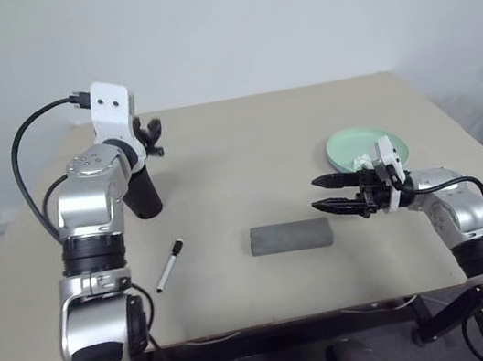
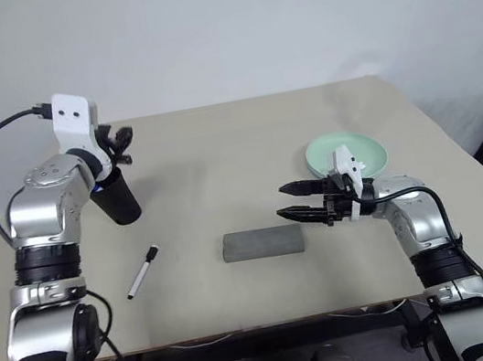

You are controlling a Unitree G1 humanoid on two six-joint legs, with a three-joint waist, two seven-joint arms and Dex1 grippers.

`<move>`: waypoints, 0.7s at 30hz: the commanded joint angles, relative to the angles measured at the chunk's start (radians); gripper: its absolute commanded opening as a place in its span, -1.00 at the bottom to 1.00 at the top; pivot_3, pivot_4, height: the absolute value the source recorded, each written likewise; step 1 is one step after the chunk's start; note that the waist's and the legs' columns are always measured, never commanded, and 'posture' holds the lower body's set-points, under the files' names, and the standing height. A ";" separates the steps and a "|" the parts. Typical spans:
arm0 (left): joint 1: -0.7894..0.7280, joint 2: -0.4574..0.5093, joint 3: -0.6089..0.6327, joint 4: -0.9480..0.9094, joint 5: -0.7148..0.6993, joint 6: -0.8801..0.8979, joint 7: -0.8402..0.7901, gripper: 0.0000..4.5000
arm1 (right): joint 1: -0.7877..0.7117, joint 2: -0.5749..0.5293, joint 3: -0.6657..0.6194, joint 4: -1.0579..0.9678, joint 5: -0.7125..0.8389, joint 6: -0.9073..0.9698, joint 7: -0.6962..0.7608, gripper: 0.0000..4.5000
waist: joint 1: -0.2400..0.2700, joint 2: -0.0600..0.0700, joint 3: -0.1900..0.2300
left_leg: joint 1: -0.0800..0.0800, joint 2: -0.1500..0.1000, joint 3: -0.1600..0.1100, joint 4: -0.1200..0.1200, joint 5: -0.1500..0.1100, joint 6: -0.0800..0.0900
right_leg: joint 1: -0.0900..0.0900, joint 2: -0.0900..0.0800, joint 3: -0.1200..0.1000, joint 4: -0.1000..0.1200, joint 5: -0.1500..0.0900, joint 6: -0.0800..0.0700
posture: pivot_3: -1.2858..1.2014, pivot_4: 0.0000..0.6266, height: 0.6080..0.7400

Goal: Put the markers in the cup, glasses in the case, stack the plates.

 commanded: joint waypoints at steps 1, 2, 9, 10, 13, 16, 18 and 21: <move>0.088 0.042 -0.011 -0.142 -0.027 0.162 -0.046 -0.12 | -0.040 -0.007 -0.020 0.005 0.002 -0.026 0.007 0.19 | 0.000 0.000 0.000 | 0.000 0.000 -0.001 0.000 0.000 0.000 | 0.000 0.000 0.000 0.000 0.000 0.000 | 0.03 -1.00 0.88; 0.122 0.049 -0.012 -0.173 -0.035 0.196 -0.056 -0.12 | -0.043 -0.009 -0.020 0.009 0.002 -0.027 0.007 0.19 | 0.000 0.000 0.000 | 0.000 0.000 -0.001 0.000 0.000 0.000 | -0.001 0.000 0.001 0.000 0.000 0.000 | 0.03 -1.00 0.88; 0.306 -0.044 0.039 -0.322 -0.051 0.364 0.025 -0.12 | -0.052 -0.016 -0.011 0.029 -0.002 -0.033 0.019 0.19 | 0.008 -0.001 0.000 | -0.002 0.002 -0.001 0.000 -0.001 -0.002 | -0.003 -0.002 0.001 0.001 0.001 -0.003 | 0.03 -1.00 0.88; 0.325 -0.064 0.045 -0.341 -0.049 0.383 0.044 -0.12 | -0.054 -0.016 -0.011 0.031 -0.002 -0.033 0.020 0.19 | 0.006 -0.001 0.000 | -0.002 0.002 -0.001 0.000 -0.001 -0.002 | -0.003 -0.002 0.001 0.000 0.001 -0.003 | 0.03 -1.00 0.88; 0.394 -0.128 0.057 -0.446 -0.059 0.454 0.080 -0.12 | -0.060 -0.020 -0.009 0.035 -0.003 -0.032 0.023 0.19 | 0.004 -0.001 0.000 | -0.002 0.001 0.000 0.000 -0.001 -0.001 | -0.003 -0.002 0.003 0.000 0.002 -0.004 | 0.03 -1.00 0.88; 0.463 -0.140 0.047 -0.520 -0.058 0.492 0.093 -0.12 | -0.059 -0.025 -0.007 0.036 -0.007 -0.028 0.032 0.19 | 0.004 -0.001 0.000 | -0.002 0.001 0.000 0.000 -0.001 -0.002 | -0.004 -0.001 0.002 0.000 0.002 -0.005 | 0.03 -1.00 0.88; 0.492 -0.126 0.037 -0.543 -0.051 0.498 0.097 -0.12 | -0.063 -0.025 -0.006 0.041 -0.011 -0.027 0.037 0.19 | 0.004 -0.001 0.000 | -0.001 0.001 0.000 -0.001 0.000 -0.003 | -0.004 0.000 0.002 0.001 0.002 -0.005 | 0.03 -1.00 0.88; 0.506 -0.109 0.033 -0.557 -0.046 0.495 0.100 -0.12 | -0.071 -0.023 -0.002 0.050 -0.016 -0.026 0.042 0.19 | 0.004 -0.001 0.000 | 0.000 0.001 0.000 -0.003 0.002 -0.006 | -0.004 0.001 0.002 0.001 0.001 -0.006 | 0.03 -1.00 0.88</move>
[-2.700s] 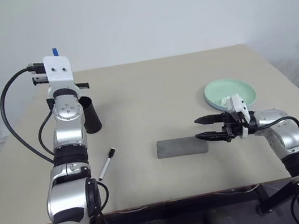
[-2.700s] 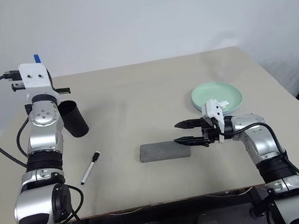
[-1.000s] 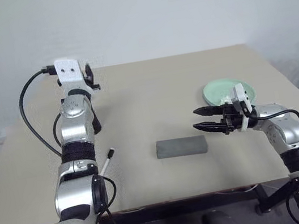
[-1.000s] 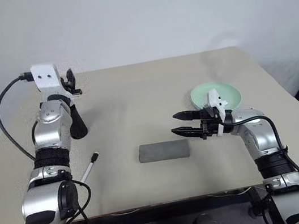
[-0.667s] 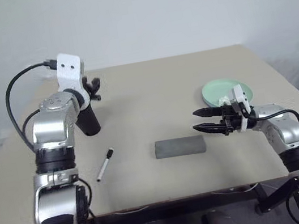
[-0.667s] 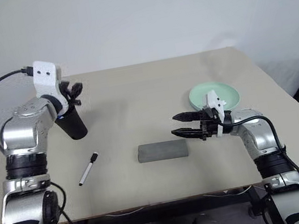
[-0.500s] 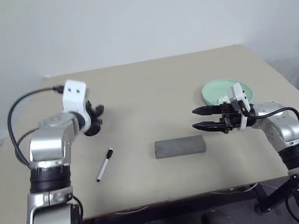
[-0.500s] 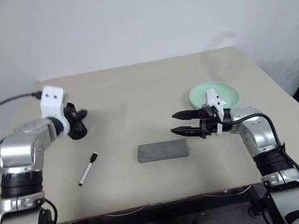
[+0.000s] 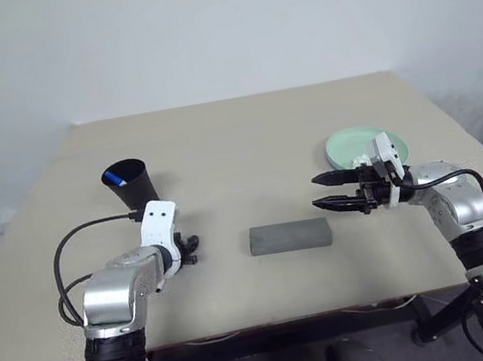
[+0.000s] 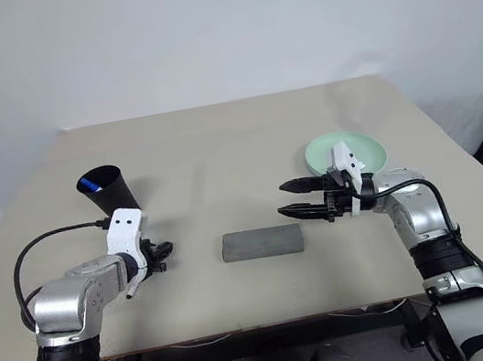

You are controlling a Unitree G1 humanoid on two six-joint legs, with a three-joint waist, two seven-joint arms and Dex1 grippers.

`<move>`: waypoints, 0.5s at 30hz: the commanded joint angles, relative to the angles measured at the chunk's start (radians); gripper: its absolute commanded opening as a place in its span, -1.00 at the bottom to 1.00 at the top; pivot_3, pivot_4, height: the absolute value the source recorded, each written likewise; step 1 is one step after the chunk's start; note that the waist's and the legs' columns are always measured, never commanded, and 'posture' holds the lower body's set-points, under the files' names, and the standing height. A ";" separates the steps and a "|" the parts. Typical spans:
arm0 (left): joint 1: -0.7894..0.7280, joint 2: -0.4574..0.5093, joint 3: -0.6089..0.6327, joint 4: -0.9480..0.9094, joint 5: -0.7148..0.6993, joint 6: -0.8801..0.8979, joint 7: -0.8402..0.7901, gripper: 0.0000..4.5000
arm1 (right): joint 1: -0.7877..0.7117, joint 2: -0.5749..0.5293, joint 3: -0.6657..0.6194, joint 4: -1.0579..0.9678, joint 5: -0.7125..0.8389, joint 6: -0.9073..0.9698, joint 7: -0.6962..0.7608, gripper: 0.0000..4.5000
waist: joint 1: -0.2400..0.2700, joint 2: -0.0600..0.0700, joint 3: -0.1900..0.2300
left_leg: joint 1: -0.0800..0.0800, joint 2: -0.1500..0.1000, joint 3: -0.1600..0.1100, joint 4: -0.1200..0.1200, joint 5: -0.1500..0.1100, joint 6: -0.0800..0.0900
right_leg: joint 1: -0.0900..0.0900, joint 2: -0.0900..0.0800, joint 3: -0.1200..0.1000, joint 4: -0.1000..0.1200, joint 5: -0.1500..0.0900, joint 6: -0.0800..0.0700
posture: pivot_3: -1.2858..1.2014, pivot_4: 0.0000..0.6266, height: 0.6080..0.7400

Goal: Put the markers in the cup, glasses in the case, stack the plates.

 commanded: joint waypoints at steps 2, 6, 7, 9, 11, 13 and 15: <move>-0.004 0.024 0.014 -0.042 0.006 -0.002 0.009 -0.12 | -0.033 -0.005 -0.006 -0.002 0.000 -0.007 0.014 0.19 | 0.000 0.000 0.000 | 0.000 0.000 0.000 0.000 0.002 0.000 | 0.000 0.000 0.000 0.000 0.000 -0.001 | 0.03 -1.00 0.88; -0.011 0.035 0.023 -0.050 0.001 -0.019 0.003 -0.04 | -0.030 0.001 -0.001 -0.006 -0.005 -0.008 0.015 0.19 | 0.000 0.000 0.000 | 0.000 0.000 0.001 0.000 0.003 0.001 | 0.000 -0.001 0.000 0.000 0.001 -0.001 | 0.03 -1.00 0.88; -0.010 0.040 0.021 -0.050 0.001 -0.021 0.001 0.04 | -0.028 0.002 -0.001 -0.008 -0.005 -0.008 0.015 0.19 | 0.000 0.000 0.000 | 0.000 0.000 0.001 0.000 0.003 0.001 | 0.000 -0.001 0.000 0.000 0.001 -0.001 | 0.03 -1.00 0.88; -0.009 0.063 0.007 -0.043 0.008 -0.024 -0.005 0.27 | -0.025 0.002 -0.001 -0.012 -0.004 -0.007 0.014 0.19 | 0.000 0.000 0.000 | 0.000 0.000 0.001 0.000 0.003 0.001 | 0.000 -0.001 0.000 0.000 0.001 -0.002 | 0.03 -1.00 0.88; -0.005 0.083 -0.010 -0.029 0.014 -0.033 -0.010 0.58 | -0.022 0.002 -0.001 -0.014 -0.004 -0.006 0.013 0.19 | 0.000 0.000 0.000 | 0.000 0.000 0.001 0.000 0.003 0.000 | -0.001 -0.001 -0.001 0.000 0.001 -0.002 | 0.03 -1.00 0.88; -0.002 0.088 -0.015 -0.013 0.013 -0.044 -0.012 0.83 | -0.017 0.003 -0.001 -0.017 -0.004 -0.007 0.010 0.19 | 0.000 0.000 0.000 | 0.000 0.000 0.001 -0.001 0.003 0.000 | -0.002 -0.001 -0.001 0.000 0.001 -0.002 | 0.03 -1.00 0.88; -0.002 0.090 -0.020 0.002 0.010 -0.052 -0.016 0.83 | -0.014 0.003 -0.002 -0.019 -0.004 -0.007 0.008 0.19 | 0.000 0.000 0.000 | 0.000 0.000 0.001 -0.002 0.003 0.000 | -0.002 -0.001 -0.001 0.000 0.001 -0.002 | 0.03 -1.00 0.88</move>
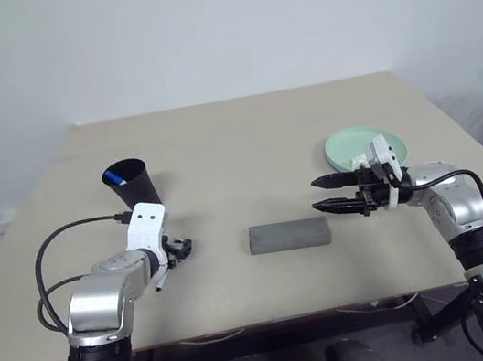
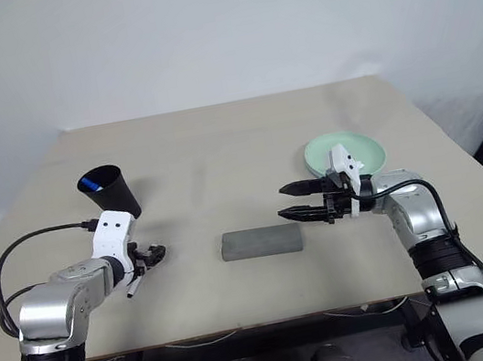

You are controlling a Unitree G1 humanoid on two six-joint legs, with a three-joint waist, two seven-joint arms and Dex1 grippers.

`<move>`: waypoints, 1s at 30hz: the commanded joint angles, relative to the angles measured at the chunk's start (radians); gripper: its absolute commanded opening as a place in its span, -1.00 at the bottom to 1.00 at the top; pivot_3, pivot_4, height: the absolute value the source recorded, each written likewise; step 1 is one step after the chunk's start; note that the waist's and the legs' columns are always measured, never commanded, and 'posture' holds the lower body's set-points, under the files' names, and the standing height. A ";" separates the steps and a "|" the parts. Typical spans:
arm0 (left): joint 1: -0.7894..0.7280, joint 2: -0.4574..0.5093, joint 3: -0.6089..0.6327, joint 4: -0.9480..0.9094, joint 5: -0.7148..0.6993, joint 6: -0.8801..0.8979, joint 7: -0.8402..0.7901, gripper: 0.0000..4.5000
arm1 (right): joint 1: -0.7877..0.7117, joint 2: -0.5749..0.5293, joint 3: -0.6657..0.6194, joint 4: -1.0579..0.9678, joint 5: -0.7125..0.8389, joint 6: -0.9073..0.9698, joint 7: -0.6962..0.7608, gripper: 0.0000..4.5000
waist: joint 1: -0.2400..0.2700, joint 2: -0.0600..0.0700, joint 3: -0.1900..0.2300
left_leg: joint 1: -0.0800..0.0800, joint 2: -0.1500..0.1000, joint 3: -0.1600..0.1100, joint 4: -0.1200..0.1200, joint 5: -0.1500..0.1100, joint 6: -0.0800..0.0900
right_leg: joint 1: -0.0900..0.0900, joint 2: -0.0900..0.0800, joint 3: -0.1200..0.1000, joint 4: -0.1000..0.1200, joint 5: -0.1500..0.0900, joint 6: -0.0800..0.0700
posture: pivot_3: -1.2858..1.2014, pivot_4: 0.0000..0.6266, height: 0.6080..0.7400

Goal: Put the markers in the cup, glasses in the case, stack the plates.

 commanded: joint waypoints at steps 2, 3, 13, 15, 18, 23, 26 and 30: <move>-0.012 0.009 -0.012 0.022 -0.002 -0.030 -0.018 0.83 | -0.009 0.001 -0.009 -0.032 0.005 -0.009 -0.004 0.19 | 0.000 0.000 0.000 | 0.000 0.000 0.000 0.000 0.000 0.000 | 0.000 0.000 0.000 0.000 0.000 0.000 | 0.03 -1.00 0.88; -0.013 0.004 -0.011 0.031 -0.008 -0.030 -0.023 0.83 | -0.008 0.002 -0.009 -0.033 0.005 -0.009 -0.006 0.19 | 0.000 0.000 0.000 | 0.000 0.000 0.000 0.000 0.000 0.000 | 0.000 0.000 0.000 0.000 0.000 0.000 | 0.03 -1.00 0.88; -0.011 -0.003 -0.011 0.086 -0.015 -0.056 -0.052 0.13 | 0.002 -0.001 -0.011 -0.036 0.006 -0.017 -0.015 0.19 | 0.000 0.000 0.000 | 0.000 0.000 0.000 0.000 0.000 0.000 | 0.000 0.000 0.000 0.000 0.000 0.000 | 0.03 -1.00 0.88; -0.011 -0.003 -0.016 0.086 -0.016 -0.066 -0.058 -0.18 | 0.001 -0.001 -0.012 -0.037 0.006 -0.016 -0.016 0.19 | 0.000 0.000 0.000 | 0.000 0.000 0.000 0.000 0.000 0.000 | 0.000 0.000 0.000 0.000 0.000 0.000 | 0.03 -1.00 0.88; -0.011 -0.003 -0.019 0.084 -0.015 -0.074 -0.061 -0.65 | 0.000 -0.001 -0.012 -0.036 0.006 -0.016 -0.018 0.19 | 0.000 0.000 0.000 | 0.000 0.000 0.000 0.000 0.000 -0.001 | 0.000 0.000 0.000 0.000 0.000 -0.001 | 0.03 -1.00 0.88; -0.036 -0.011 -0.019 0.096 0.000 -0.138 -0.051 -0.95 | -0.003 -0.002 -0.013 -0.032 0.005 -0.017 -0.018 0.19 | 0.000 0.000 0.000 | 0.000 0.000 0.000 0.000 0.000 -0.001 | 0.000 0.000 0.000 0.000 0.000 -0.001 | 0.03 -1.00 0.88; -0.069 -0.020 -0.026 0.116 0.020 -0.260 -0.048 -0.95 | -0.006 -0.001 -0.012 -0.027 0.003 -0.020 -0.017 0.19 | 0.001 0.000 0.000 | 0.000 0.000 0.000 0.000 0.000 -0.001 | 0.000 -0.001 -0.001 0.000 0.000 -0.001 | 0.03 -1.00 0.88; -0.203 -0.070 -0.025 0.236 0.085 -0.586 0.012 -0.95 | -0.016 0.005 -0.009 -0.015 0.000 -0.024 -0.018 0.19 | 0.003 -0.001 0.000 | -0.001 0.000 0.000 0.000 0.001 0.000 | 0.000 -0.001 -0.001 -0.001 0.001 -0.001 | 0.03 -1.00 0.88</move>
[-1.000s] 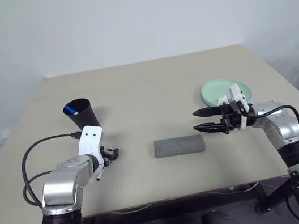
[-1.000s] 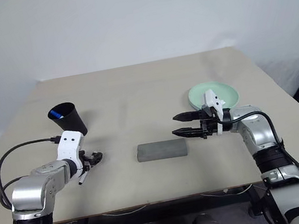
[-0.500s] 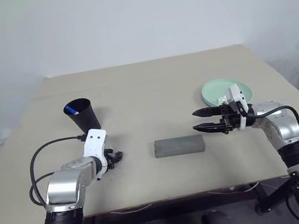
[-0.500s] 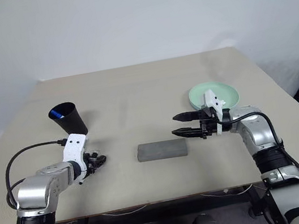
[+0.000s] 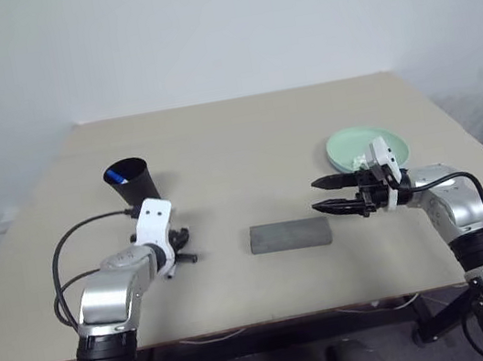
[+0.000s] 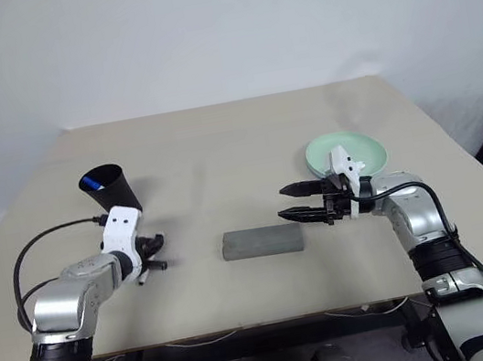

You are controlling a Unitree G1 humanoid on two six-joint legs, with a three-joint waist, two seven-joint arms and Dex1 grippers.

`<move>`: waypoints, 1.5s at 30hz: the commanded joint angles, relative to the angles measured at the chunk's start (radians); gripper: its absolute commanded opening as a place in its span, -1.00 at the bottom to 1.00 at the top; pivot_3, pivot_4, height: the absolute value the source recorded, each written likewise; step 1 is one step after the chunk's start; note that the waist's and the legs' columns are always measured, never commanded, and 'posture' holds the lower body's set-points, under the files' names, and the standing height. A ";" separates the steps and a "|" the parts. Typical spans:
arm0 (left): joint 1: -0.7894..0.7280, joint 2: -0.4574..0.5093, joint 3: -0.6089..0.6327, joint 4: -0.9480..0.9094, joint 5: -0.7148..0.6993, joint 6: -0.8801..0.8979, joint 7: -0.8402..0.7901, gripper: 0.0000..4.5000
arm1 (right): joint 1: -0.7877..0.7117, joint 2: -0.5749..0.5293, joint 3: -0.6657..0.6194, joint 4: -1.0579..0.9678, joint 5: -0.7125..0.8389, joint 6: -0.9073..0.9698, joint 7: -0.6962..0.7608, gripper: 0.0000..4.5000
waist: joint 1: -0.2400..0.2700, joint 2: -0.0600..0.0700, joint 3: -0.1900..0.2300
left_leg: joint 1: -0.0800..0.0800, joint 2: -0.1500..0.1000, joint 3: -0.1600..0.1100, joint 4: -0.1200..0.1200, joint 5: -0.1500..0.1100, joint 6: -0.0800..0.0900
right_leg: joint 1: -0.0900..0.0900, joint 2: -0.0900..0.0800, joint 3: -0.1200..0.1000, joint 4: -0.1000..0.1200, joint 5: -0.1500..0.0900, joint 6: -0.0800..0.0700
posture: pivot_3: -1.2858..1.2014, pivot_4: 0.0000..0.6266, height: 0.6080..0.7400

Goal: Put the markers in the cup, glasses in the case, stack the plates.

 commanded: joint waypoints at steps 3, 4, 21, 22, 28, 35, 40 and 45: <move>-0.214 -0.051 -0.005 0.146 0.070 -0.379 0.043 -0.95 | -0.029 0.009 -0.011 -0.009 0.001 -0.022 -0.001 0.19 | -0.001 0.000 0.000 | 0.000 0.000 0.001 0.000 0.000 0.000 | 0.000 0.000 0.000 -0.001 0.003 -0.004 | 0.03 -1.00 0.88; -0.244 -0.061 -0.005 0.178 0.073 -0.419 0.044 -0.95 | -0.031 0.010 -0.011 -0.007 0.000 -0.023 -0.002 0.19 | -0.001 0.000 0.000 | 0.000 -0.001 0.001 0.000 0.000 0.000 | 0.000 0.000 0.000 -0.001 0.003 -0.004 | 0.03 -1.00 0.88; -0.636 0.023 0.034 1.062 0.269 -1.076 0.421 -0.95 | -0.008 -0.002 -0.036 -0.016 0.002 -0.044 -0.019 0.19 | -0.001 0.000 0.000 | -0.001 0.000 0.005 -0.001 0.002 0.004 | 0.000 0.001 -0.003 -0.002 0.004 -0.002 | 0.03 -1.00 0.88; -0.635 0.023 0.038 1.081 0.267 -1.095 0.435 -0.95 | -0.007 -0.003 -0.037 -0.015 0.002 -0.045 -0.019 0.19 | 0.000 0.000 0.000 | -0.002 0.000 0.005 -0.001 0.001 0.003 | 0.000 0.001 -0.003 -0.002 0.004 -0.002 | 0.03 -1.00 0.88; -0.606 0.013 0.032 1.179 0.283 -1.207 0.475 -0.95 | 0.000 0.000 -0.034 -0.016 0.004 -0.051 -0.024 0.19 | -0.001 -0.001 0.000 | -0.003 0.000 0.004 0.000 0.000 0.000 | 0.000 0.000 -0.006 -0.002 0.005 -0.002 | 0.03 -1.00 0.88; -0.595 -0.006 0.038 1.244 0.271 -1.274 0.463 -0.62 | 0.003 0.003 -0.032 -0.015 0.004 -0.053 -0.025 0.19 | -0.002 -0.001 0.000 | -0.003 0.000 0.004 0.000 0.000 0.000 | 0.000 0.000 -0.006 -0.002 0.005 -0.002 | 0.03 -1.00 0.88; -0.603 -0.007 0.036 1.266 0.275 -1.277 0.472 0.10 | 0.007 0.001 -0.033 -0.017 0.005 -0.053 -0.024 0.19 | -0.002 -0.001 0.000 | -0.003 0.000 0.004 0.000 0.000 0.000 | 0.000 0.000 -0.006 -0.002 0.005 -0.002 | 0.03 -1.00 0.88; -0.609 -0.010 0.042 1.268 0.266 -1.272 0.467 0.23 | 0.012 0.000 -0.034 -0.020 0.005 -0.053 -0.024 0.19 | -0.002 -0.001 0.000 | -0.003 0.000 0.004 0.000 0.000 0.000 | 0.000 0.000 -0.007 -0.002 0.005 -0.002 | 0.03 -1.00 0.88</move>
